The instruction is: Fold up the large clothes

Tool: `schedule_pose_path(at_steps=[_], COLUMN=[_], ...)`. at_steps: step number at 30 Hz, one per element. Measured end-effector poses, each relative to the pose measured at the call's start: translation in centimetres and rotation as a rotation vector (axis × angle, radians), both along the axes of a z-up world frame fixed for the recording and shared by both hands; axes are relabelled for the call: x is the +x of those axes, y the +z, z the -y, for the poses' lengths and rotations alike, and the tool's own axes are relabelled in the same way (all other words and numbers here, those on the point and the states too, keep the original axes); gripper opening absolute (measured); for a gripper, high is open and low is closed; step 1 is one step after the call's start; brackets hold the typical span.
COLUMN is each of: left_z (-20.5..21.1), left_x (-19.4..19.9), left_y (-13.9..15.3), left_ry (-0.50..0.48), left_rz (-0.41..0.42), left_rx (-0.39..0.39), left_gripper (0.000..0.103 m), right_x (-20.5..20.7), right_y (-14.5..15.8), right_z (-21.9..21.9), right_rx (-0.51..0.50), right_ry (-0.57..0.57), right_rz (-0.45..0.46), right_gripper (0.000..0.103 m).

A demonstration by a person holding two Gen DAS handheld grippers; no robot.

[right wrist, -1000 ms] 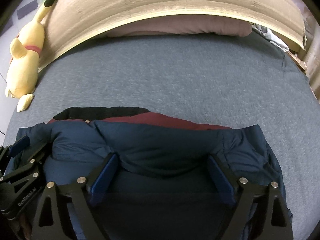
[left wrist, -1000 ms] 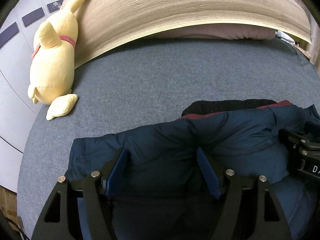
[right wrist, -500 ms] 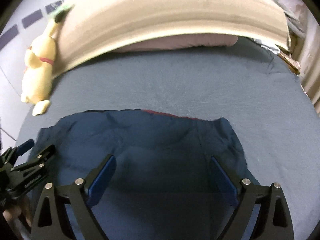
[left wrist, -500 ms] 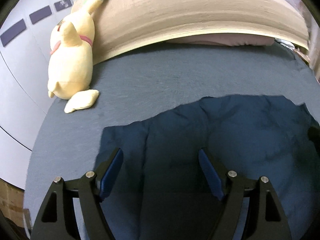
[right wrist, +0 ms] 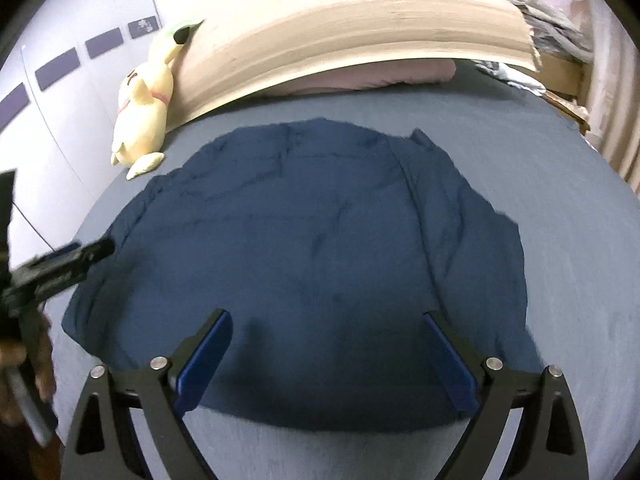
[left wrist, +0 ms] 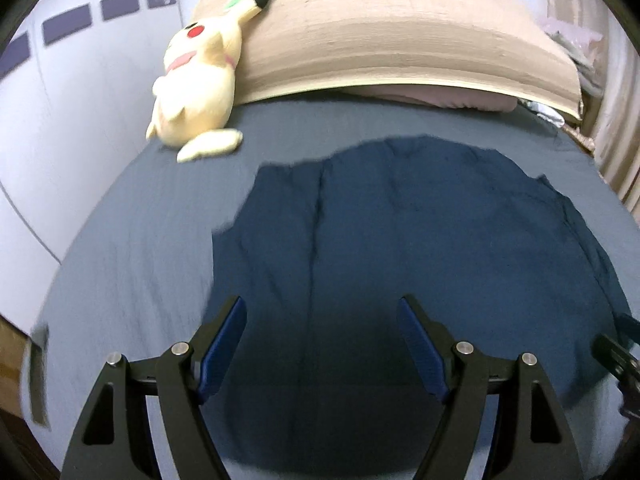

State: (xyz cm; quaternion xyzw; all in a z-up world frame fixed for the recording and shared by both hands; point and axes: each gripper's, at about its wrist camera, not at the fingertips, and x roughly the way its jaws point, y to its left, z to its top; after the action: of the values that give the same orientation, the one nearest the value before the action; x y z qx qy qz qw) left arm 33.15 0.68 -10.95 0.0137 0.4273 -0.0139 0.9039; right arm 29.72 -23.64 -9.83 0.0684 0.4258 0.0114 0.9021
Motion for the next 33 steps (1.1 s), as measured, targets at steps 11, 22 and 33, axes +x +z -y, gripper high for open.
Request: schedule_pose_path(at_steps=[11,22,33], left_z=[0.6,-10.6,-17.1], left_x=[-1.3,-3.7,3.4], left_y=[-3.0,-1.4,-5.0], left_ry=[-0.022,0.117,0.096], left_rz=[-0.065,-0.006,-0.192], left_rx=[0.047,-0.167,-0.652], left_gripper=[0.083,0.083,0.083], right_x=[0.2,-5.2,0.8], right_y=[-2.4,0.0,-3.7], right_z=[1.4,10.8,21.2], right_rx=[-0.019,0.230,0.567], right_ry=[-0.032,-0.153,-0.245], right_rz=[-0.097,0.015,-0.092], right_gripper=[0.097,0.097,0.097])
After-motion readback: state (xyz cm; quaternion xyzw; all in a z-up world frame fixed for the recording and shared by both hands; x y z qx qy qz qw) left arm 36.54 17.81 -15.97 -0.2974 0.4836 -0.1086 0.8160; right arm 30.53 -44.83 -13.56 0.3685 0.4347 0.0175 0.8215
